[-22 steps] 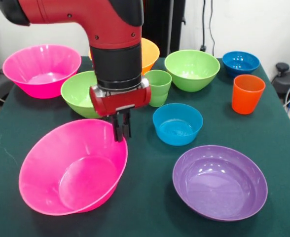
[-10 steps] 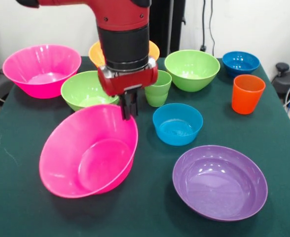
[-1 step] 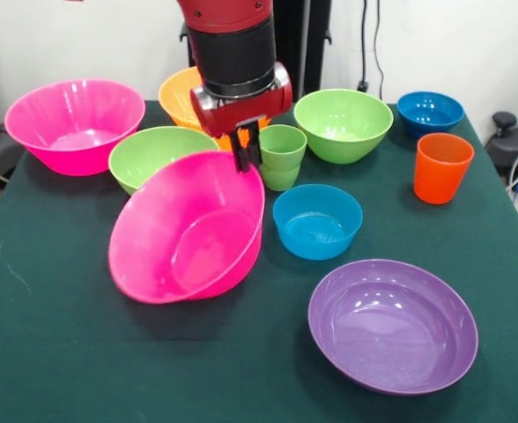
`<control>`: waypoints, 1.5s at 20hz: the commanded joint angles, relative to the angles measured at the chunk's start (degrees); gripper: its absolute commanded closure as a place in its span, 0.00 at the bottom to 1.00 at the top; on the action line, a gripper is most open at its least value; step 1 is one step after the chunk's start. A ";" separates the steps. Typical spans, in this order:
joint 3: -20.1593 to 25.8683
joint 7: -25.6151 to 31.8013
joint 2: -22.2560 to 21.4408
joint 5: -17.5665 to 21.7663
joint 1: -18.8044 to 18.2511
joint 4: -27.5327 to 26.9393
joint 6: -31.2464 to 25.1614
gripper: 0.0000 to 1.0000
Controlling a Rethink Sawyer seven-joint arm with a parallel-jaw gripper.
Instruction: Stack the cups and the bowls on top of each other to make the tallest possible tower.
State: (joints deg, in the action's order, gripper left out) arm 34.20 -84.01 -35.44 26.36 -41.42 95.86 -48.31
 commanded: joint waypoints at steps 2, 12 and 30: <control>3.64 5.94 6.85 -7.57 -3.97 10.72 -11.79 1.00; 7.63 12.33 18.12 -13.39 -7.81 11.33 -28.09 1.00; 13.04 15.73 28.22 -6.27 -23.77 20.79 -47.57 1.00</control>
State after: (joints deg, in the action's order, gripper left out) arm 45.13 -84.00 -9.40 15.27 -61.96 112.08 -89.31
